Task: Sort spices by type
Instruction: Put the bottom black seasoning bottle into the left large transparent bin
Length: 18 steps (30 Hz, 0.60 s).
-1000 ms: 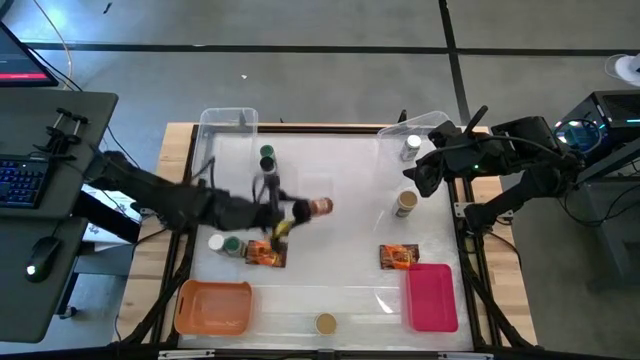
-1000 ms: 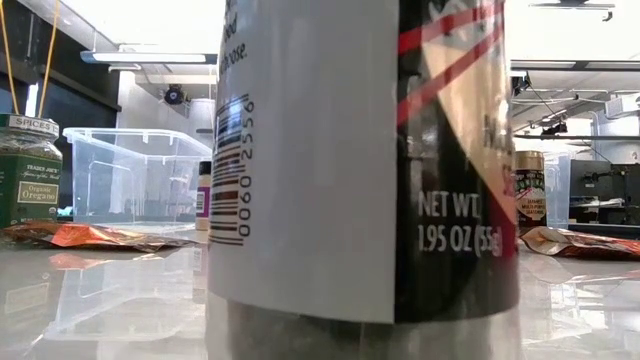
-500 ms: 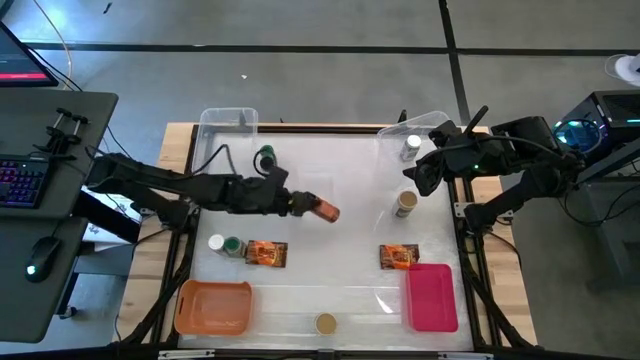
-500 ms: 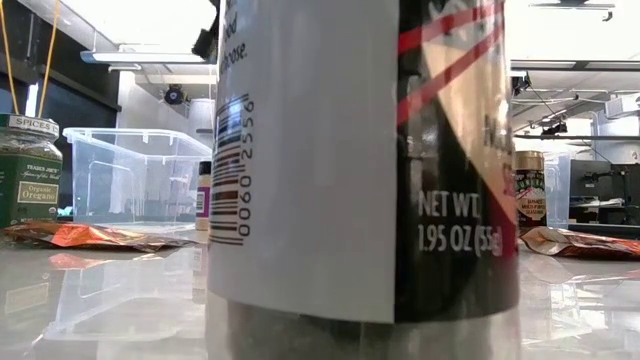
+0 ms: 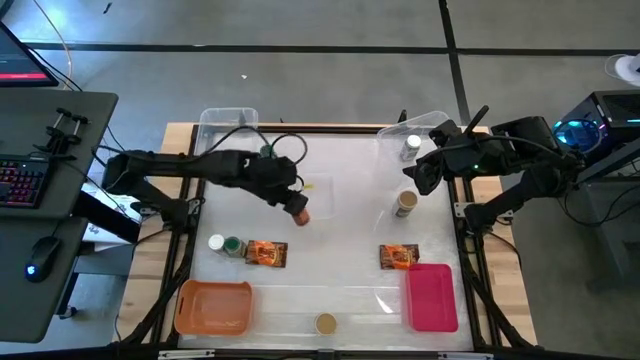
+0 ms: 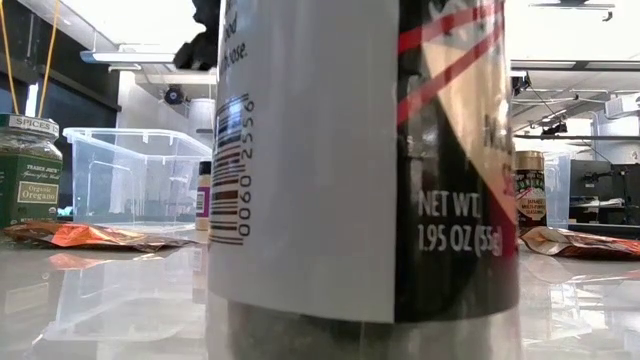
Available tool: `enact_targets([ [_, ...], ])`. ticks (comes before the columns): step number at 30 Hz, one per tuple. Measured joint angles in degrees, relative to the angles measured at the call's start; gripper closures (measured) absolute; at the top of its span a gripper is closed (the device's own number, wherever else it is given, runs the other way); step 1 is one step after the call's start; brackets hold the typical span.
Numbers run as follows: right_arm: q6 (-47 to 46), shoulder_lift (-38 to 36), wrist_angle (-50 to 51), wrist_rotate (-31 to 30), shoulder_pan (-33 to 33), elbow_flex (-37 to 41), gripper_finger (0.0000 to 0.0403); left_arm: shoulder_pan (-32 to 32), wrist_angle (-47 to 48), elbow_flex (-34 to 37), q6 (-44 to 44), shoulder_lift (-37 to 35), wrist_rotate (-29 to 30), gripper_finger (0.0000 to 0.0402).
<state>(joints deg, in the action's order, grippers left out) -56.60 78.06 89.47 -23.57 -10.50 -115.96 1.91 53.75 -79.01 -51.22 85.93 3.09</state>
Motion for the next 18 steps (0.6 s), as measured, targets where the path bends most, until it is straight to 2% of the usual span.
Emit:
enact_targets([
  [3,0.0,0.0,0.0,0.0,0.0,0.0,0.0163,0.0,9.2,-7.9,6.5,4.0,6.1,0.0234],
  [7,-0.4,0.0,0.0,0.0,0.0,0.0,0.0163,0.0,16.1,-14.6,12.2,9.6,11.0,0.0234],
  [10,-1.5,0.0,0.1,0.0,0.0,0.0,0.0163,0.0,17.4,-16.5,13.5,12.6,13.1,0.0234],
  [13,-1.6,0.0,0.1,0.0,0.0,0.0,0.0163,0.0,17.0,-16.7,14.7,13.2,11.7,0.0234],
  [16,-1.7,0.0,0.1,0.0,0.0,0.0,0.0163,0.0,17.5,-16.7,16.9,12.4,11.2,0.0234],
  [18,-1.7,0.0,0.1,0.0,0.0,0.0,0.0163,0.5,18.2,-16.7,17.4,9.9,13.4,0.0234],
])
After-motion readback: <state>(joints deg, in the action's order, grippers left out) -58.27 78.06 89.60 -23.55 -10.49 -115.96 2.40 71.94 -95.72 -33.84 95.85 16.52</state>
